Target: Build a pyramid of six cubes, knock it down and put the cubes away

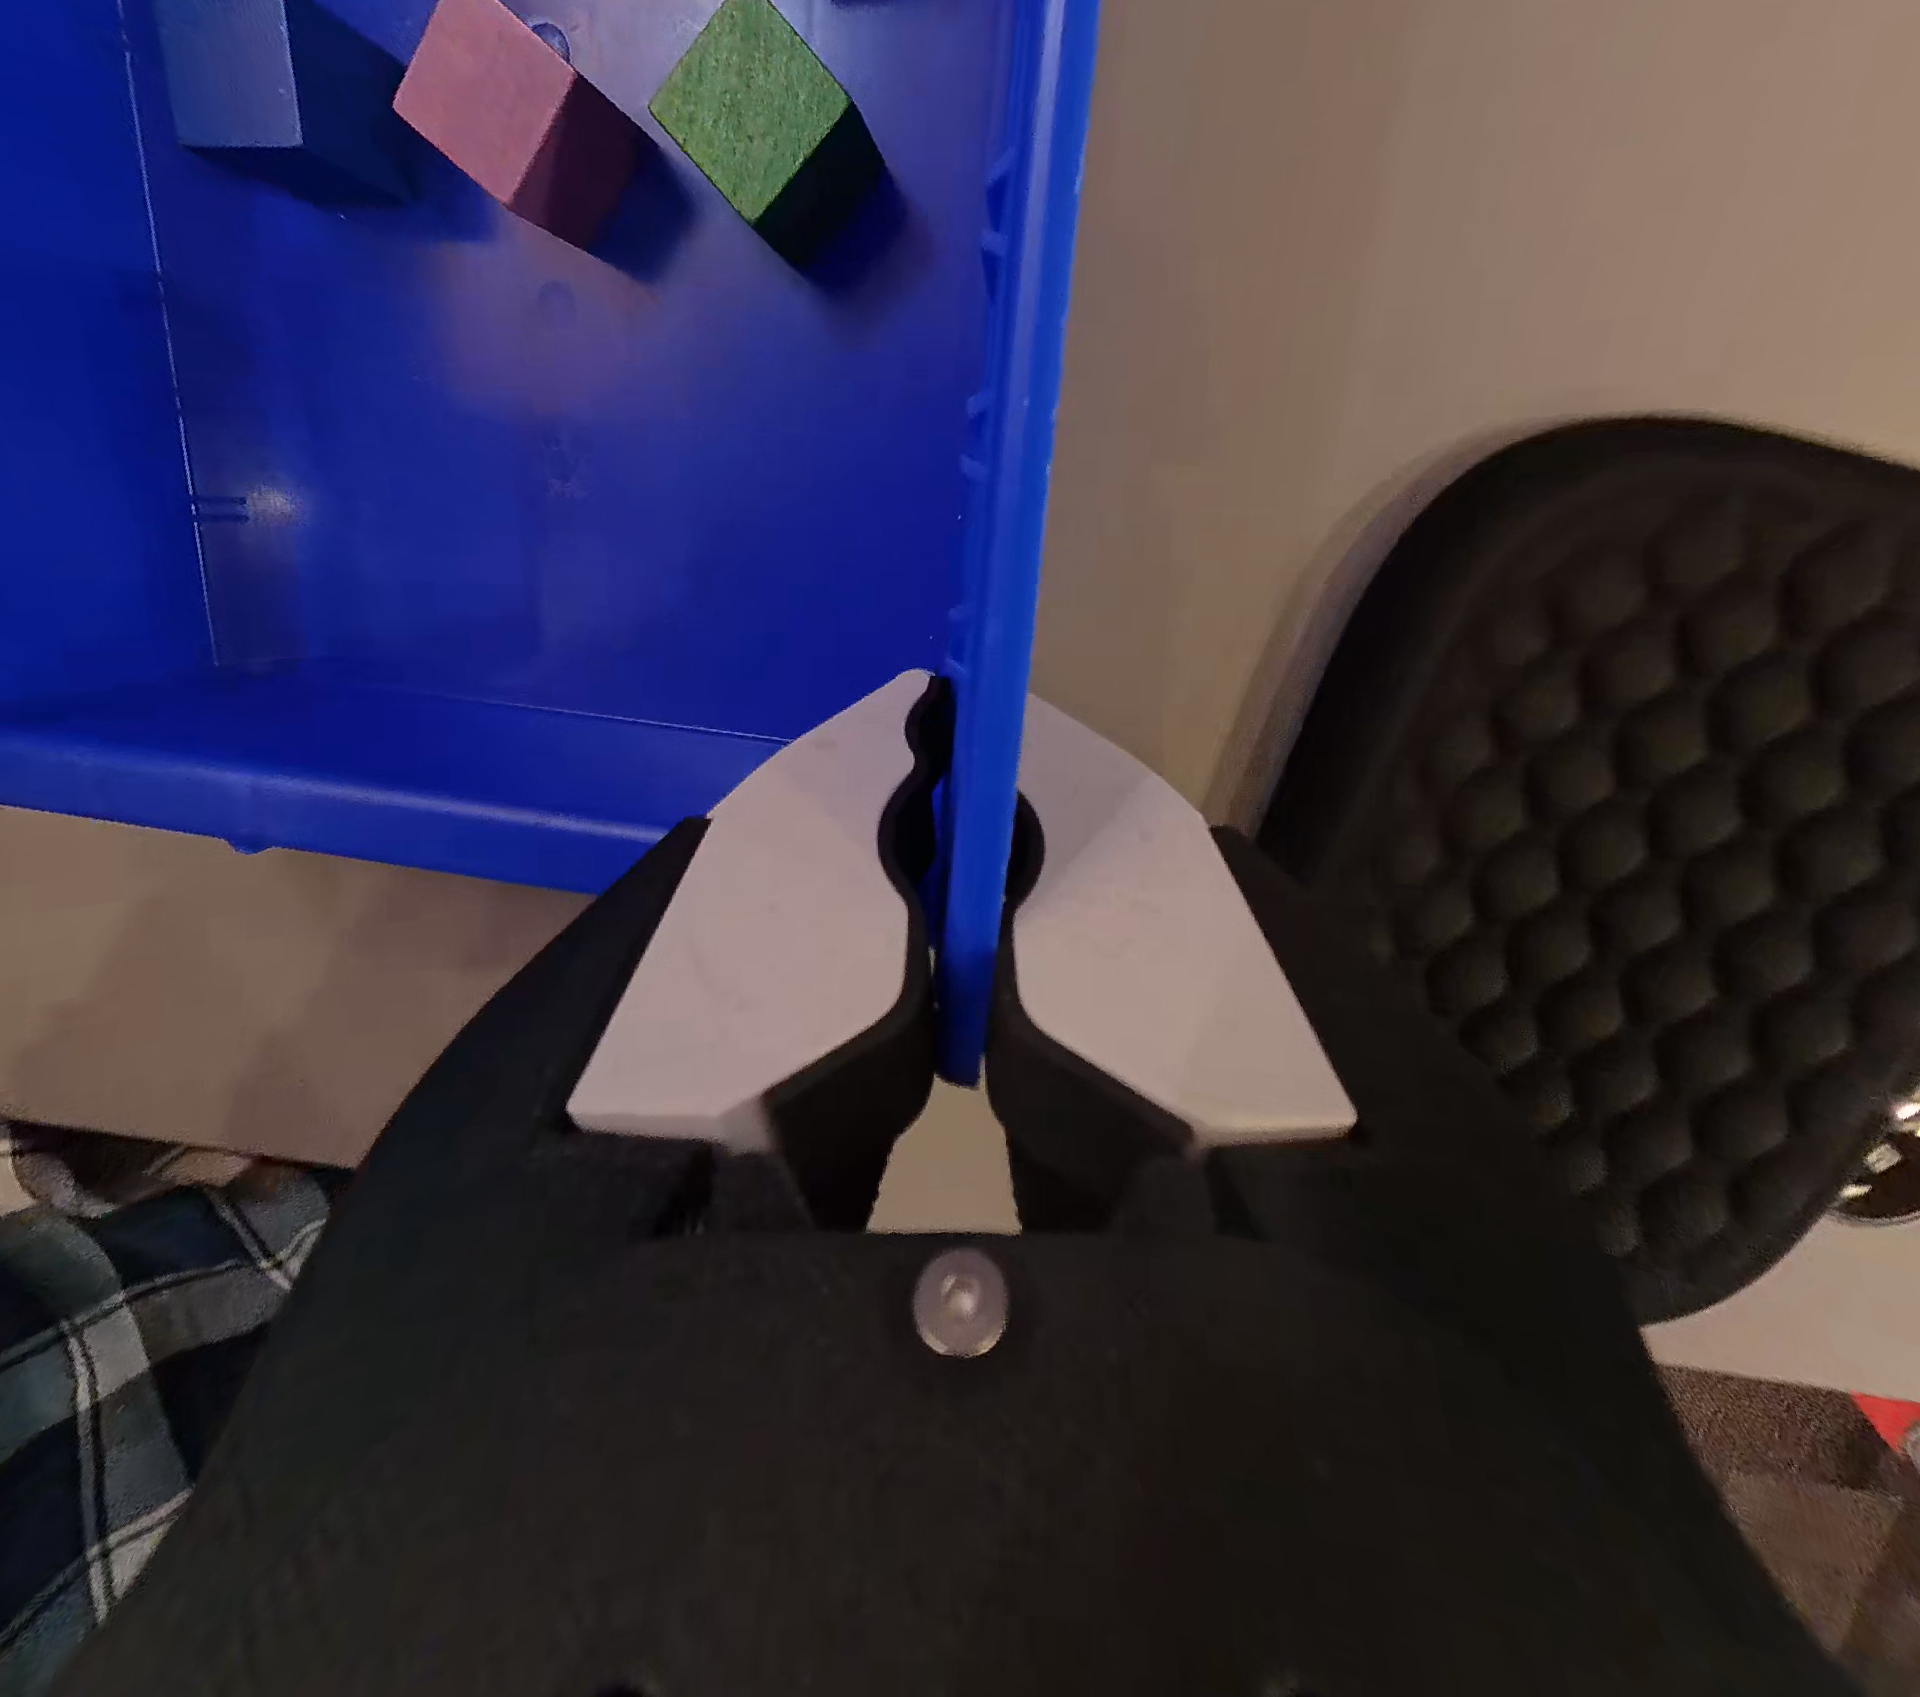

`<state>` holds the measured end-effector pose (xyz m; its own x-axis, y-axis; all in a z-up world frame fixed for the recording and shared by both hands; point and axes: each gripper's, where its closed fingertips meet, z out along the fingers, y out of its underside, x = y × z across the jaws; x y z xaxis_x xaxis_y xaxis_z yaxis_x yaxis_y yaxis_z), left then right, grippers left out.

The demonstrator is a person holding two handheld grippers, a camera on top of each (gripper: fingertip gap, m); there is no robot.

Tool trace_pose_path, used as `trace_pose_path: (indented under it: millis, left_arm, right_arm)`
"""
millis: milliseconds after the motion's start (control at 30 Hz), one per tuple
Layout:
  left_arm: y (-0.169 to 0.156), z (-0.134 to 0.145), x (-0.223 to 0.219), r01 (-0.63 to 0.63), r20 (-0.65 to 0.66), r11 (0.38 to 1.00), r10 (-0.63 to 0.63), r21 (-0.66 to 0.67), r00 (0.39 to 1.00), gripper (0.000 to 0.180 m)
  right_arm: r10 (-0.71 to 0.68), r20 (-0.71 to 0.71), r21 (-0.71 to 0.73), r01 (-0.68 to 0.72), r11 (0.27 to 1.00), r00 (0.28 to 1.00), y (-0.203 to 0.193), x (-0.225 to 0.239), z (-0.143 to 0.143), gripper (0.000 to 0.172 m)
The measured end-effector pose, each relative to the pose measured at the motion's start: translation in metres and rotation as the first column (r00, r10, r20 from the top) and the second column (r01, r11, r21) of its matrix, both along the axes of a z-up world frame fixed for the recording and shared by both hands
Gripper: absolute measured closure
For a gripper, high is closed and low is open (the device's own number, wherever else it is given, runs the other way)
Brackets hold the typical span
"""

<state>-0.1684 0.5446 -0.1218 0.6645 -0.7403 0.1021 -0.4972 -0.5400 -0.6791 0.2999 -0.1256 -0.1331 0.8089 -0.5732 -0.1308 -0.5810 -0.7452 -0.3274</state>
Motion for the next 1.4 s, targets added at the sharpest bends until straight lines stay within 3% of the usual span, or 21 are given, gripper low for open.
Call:
trace_pose_path:
  millis: [167,367,567,1000,1200,1400]
  left_arm:
    - [-0.006,0.0,-0.013,0.001,0.024,1.0,-0.001,-0.011,1.0,0.176]
    - [-0.032,0.0,-0.041,0.01,0.03,1.0,-0.01,-0.019,0.999,0.176]
    - [-0.06,0.002,-0.083,-0.029,0.066,0.999,0.031,-0.035,0.997,0.176]
    - [-0.087,0.026,-0.179,-0.144,0.093,0.988,0.138,0.053,0.986,0.177]
    - [-0.091,0.041,-0.211,-0.189,0.082,0.976,0.18,0.111,0.98,0.176]
    - [-0.078,0.054,-0.23,-0.226,0.105,0.963,0.212,0.144,0.971,0.175]
  right_arm:
    - [0.015,-0.007,-0.006,-0.016,1.0,1.0,-0.014,-0.035,0.0,0.167]
    - [0.141,0.001,-0.013,-0.141,0.99,0.99,-0.018,-0.073,0.0,0.165]
    - [0.307,-0.007,-0.01,-0.307,0.952,0.952,0.003,-0.103,0.0,0.166]
    - [0.638,-0.039,0.01,-0.638,0.77,0.769,0.117,-0.169,-0.001,0.167]
    - [0.707,-0.043,0.02,-0.707,0.707,0.706,0.18,-0.197,-0.001,0.167]
    - [0.712,-0.046,0.035,-0.711,0.702,0.7,0.233,-0.214,-0.001,0.167]
